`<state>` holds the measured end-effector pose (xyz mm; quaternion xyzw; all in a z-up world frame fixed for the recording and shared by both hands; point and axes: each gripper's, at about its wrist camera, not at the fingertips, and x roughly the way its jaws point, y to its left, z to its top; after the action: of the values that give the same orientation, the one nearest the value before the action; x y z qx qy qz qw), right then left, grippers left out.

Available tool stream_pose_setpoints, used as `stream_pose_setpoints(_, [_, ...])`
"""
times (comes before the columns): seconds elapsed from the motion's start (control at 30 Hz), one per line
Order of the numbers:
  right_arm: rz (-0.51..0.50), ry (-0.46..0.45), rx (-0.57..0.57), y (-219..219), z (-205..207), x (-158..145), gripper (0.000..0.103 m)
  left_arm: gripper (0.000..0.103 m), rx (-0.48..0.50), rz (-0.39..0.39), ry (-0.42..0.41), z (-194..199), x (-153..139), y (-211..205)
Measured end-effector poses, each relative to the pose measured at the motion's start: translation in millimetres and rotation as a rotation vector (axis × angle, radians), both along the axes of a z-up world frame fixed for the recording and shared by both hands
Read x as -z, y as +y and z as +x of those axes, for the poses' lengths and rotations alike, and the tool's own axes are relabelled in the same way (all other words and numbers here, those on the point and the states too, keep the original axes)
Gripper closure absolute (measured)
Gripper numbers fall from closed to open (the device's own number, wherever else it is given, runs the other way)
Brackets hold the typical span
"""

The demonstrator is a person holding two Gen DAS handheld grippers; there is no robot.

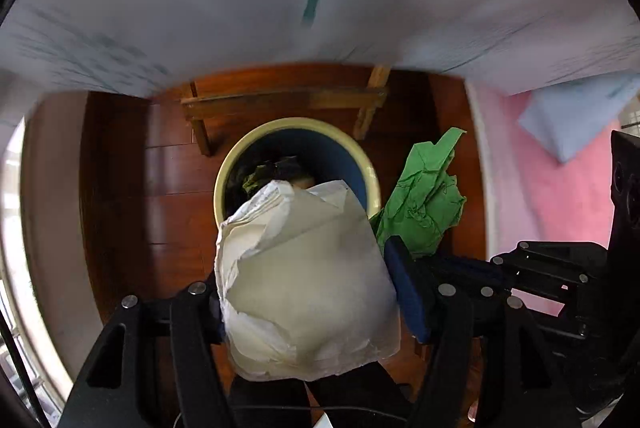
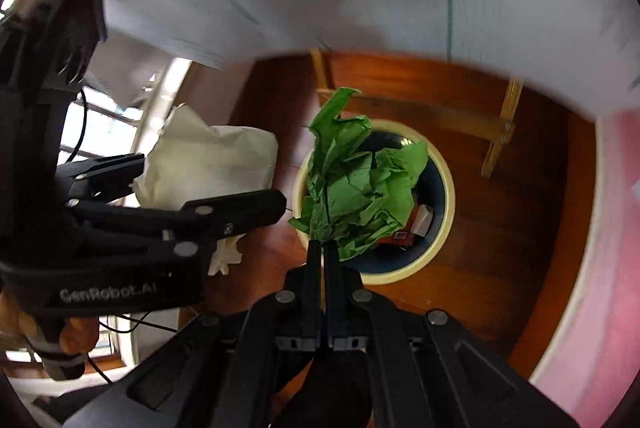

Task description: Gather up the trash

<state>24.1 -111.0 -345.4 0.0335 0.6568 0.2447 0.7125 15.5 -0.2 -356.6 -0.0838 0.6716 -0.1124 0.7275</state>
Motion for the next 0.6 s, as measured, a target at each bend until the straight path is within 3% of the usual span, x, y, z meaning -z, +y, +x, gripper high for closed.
stream_pose_setpoints(0.13, [0.028, 0.036, 0.043, -3, 9, 53, 0.101, 0.030, 0.017, 0.030, -0.019, 9, 42, -8])
stream_pose_setpoints(0.27, [0.008, 0.077, 0.095, -12, 15, 90, 0.100, 0.012, 0.006, 0.045, 0.010, 20, 71, -5])
stream_pose_setpoints(0.33, [-0.005, 0.097, 0.121, -16, 13, 102, 0.093, 0.001, -0.005, 0.060, 0.019, 23, 79, -2])
stream_pose_setpoints(0.43, [-0.006, 0.114, 0.154, -20, 13, 106, 0.081, 0.001, -0.008, 0.068, 0.029, 21, 82, 3])
stream_pose_setpoints(0.6, [-0.015, 0.114, 0.169, -26, 13, 98, 0.080, 0.001, 0.001, 0.083, 0.023, 17, 71, 6])
